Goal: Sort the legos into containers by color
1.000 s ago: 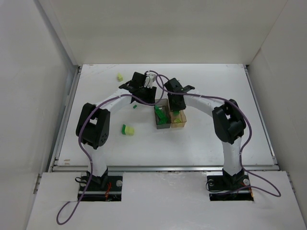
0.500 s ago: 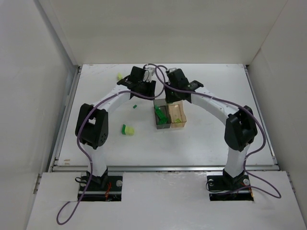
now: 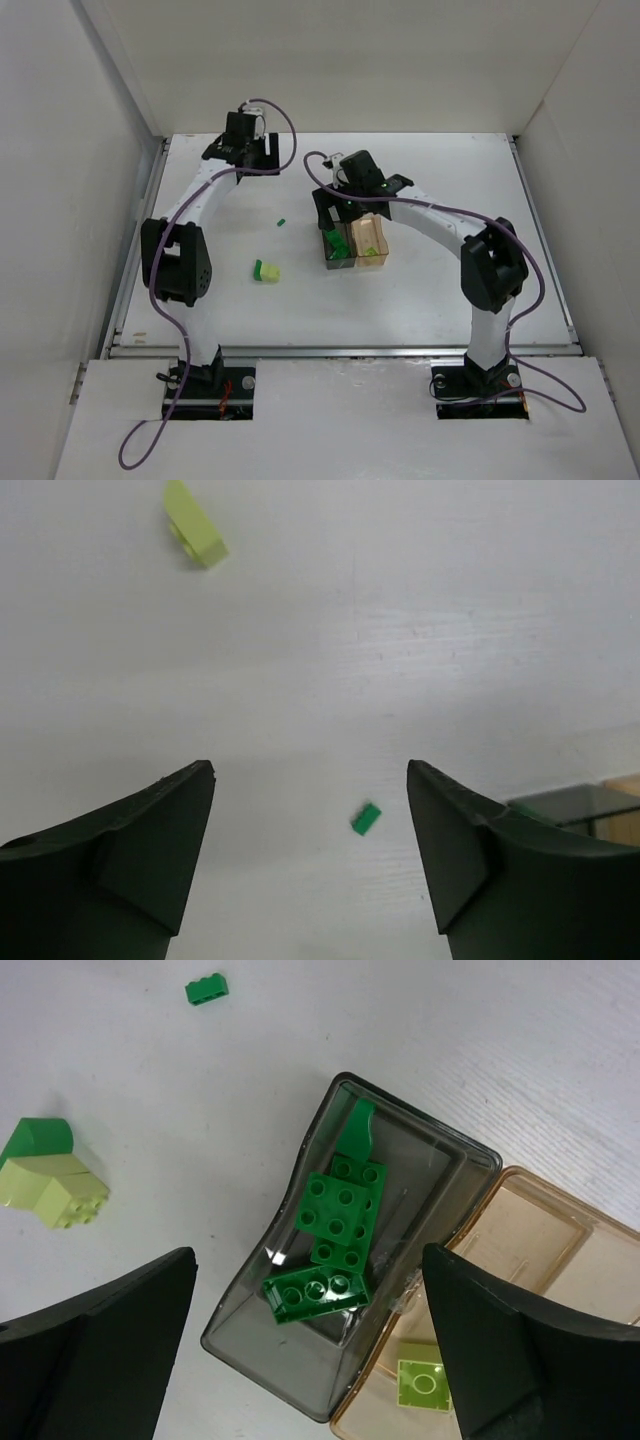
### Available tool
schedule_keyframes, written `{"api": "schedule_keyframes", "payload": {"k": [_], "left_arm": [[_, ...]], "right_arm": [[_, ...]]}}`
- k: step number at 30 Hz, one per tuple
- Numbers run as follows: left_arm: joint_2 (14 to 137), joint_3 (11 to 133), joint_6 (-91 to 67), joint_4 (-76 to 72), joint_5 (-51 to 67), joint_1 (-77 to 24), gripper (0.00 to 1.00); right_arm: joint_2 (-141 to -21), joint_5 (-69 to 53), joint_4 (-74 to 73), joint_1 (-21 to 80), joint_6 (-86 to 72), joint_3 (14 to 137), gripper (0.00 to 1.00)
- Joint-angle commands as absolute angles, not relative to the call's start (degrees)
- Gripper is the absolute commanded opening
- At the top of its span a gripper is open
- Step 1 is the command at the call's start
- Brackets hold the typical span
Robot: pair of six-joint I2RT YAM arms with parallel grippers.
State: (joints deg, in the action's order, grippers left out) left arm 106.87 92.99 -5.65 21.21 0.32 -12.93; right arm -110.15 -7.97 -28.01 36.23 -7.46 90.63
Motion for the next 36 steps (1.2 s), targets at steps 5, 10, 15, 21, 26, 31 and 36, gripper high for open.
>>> {"api": "schedule_keyframes", "payload": {"k": [5, 10, 15, 21, 26, 31, 36], "left_arm": [[120.83, 110.64, -3.78, 22.06, -5.44, -10.81, 0.84], [129.27, 118.20, -2.20, 21.54, -5.98, -10.81, 0.89], [135.16, 120.15, -3.52, 14.96, -15.54, -10.81, 0.94], [136.93, 119.62, -4.04, 7.39, -23.12, -10.81, 0.96], [141.15, 121.64, -0.18, 5.99, -20.65, -10.81, 0.94], [144.23, 124.54, 1.58, 10.71, -18.11, -10.81, 0.72], [144.84, 125.07, 2.72, 10.72, -17.23, -10.81, 0.57]], "right_arm": [[-104.86, -4.49, -25.22, 36.04, -2.73, 94.21, 1.00], [-107.83, -3.96, -27.06, 33.23, -2.72, 99.13, 1.00], [-113.02, -3.96, -30.67, 31.11, -2.72, 105.55, 1.00], [-114.17, -6.86, -31.82, 30.50, -2.72, 107.22, 1.00], [-115.31, -6.06, -33.66, 29.89, -2.72, 109.51, 1.00], [-116.72, -5.02, -35.42, 29.88, -2.20, 112.85, 0.99], [-116.72, -4.48, -35.42, 29.88, -2.20, 113.47, 0.99]]}}
